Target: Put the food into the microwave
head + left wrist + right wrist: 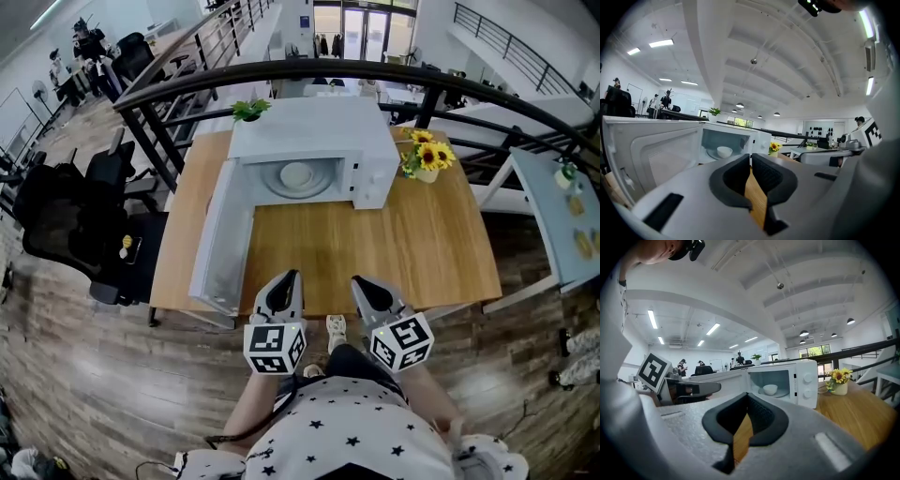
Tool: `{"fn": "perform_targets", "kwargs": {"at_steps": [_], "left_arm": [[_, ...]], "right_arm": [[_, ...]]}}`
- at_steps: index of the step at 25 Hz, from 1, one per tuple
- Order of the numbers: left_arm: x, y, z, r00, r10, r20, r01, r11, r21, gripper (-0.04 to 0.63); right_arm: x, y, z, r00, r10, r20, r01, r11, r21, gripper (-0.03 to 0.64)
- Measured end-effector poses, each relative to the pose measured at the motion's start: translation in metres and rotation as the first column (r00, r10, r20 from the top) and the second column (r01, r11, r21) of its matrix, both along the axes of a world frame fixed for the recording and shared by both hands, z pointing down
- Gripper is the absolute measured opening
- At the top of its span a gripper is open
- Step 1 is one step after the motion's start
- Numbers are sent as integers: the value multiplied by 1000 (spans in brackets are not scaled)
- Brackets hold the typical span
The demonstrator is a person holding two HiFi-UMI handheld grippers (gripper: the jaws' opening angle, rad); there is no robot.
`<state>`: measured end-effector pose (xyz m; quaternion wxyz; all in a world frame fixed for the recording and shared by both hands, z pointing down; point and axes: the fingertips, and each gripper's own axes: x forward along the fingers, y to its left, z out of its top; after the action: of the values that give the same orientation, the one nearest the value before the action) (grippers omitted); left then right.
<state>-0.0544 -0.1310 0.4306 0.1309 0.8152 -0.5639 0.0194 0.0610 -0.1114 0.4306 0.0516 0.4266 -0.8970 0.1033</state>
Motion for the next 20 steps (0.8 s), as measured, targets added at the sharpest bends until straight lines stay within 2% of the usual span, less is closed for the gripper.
{"fn": "perform_targets", "kwargs": {"at_steps": [20], "left_arm": [[-7,19,1,1000,8,10,-8,1000,-14,18]], "right_arm": [[-4,14,-7,1000,6,-3,-6,999,40,5]]}}
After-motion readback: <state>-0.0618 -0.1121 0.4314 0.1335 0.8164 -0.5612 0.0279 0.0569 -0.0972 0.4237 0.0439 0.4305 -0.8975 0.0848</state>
